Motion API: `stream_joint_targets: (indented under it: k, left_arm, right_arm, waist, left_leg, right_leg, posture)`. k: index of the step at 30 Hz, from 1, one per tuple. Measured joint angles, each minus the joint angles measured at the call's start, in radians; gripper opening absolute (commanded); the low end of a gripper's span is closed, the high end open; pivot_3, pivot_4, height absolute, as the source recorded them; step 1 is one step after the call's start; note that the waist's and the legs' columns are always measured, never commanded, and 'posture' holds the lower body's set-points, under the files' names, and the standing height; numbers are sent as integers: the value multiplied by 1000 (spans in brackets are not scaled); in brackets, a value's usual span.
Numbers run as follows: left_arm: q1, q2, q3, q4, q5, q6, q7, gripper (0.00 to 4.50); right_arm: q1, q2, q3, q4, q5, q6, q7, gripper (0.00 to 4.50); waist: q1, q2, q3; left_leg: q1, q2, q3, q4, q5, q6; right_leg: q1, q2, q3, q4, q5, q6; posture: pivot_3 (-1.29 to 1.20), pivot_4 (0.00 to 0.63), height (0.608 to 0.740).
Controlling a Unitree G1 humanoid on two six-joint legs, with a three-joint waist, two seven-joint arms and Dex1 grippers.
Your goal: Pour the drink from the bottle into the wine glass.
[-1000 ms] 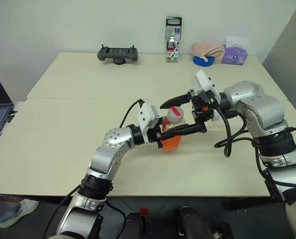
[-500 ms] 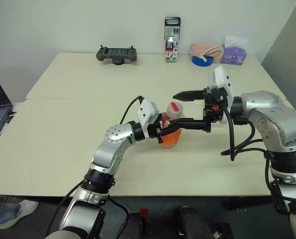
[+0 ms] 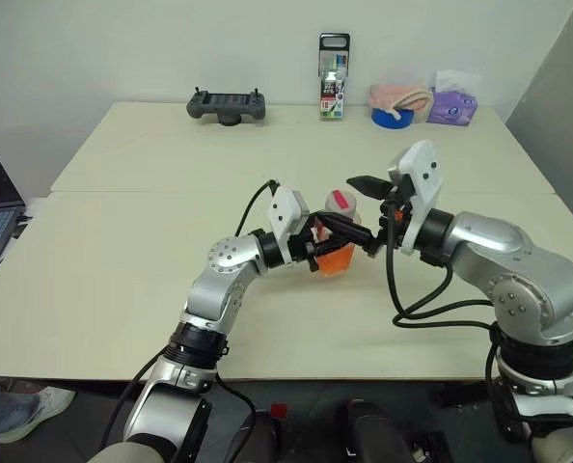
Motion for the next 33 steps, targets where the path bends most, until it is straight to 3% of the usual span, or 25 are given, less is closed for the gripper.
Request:
stream_joint_targets:
  k: [13,33]
  left_arm:
    - [-13,-8,0,15,3,0,-9,1712]
    - [-11,-6,-9,33,25,0,-6,1706]
  right_arm:
    - [-9,31,61,28,-75,-13,-101,4500]
    - [68,-58,21,-16,-32,-32,-38,4500]
  waist:
    - [0,0,0]
    - [-1,0,0]
  left_leg:
    - [0,0,0,0,0,0]
    - [0,0,0,0,0,0]
  right_leg:
    - [0,1,0,0,0,0]
    - [0,1,0,0,-2,4]
  posture:
    - [0,150,740]
    - [0,150,740]
